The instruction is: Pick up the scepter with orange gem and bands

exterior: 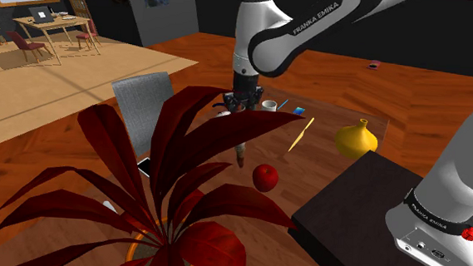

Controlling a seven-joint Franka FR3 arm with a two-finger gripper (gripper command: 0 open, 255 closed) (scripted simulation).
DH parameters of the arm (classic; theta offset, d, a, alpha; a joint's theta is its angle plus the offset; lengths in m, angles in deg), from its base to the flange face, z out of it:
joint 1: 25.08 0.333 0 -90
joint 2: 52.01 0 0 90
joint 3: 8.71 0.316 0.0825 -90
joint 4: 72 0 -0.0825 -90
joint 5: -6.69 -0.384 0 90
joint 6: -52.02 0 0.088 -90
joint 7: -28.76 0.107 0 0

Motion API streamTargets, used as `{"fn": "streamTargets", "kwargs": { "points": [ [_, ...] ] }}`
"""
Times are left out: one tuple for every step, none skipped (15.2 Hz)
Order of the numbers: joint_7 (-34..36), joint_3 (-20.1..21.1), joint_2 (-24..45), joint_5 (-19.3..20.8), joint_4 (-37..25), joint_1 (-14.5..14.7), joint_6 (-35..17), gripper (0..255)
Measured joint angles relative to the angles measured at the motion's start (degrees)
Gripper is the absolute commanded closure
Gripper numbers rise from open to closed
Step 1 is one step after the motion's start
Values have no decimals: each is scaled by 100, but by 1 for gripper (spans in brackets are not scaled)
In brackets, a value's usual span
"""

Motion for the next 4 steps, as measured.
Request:
{"fn": "streamTargets", "kwargs": {
  "points": [
    [-7,3,-28,-14,-52,1,80,255],
    [-17,6,-71,-32,-76,1,145,255],
    [-35,7,-113,-51,-116,-2,225,255],
    [-46,5,-127,-59,-142,-6,263,255]
  ]
}}
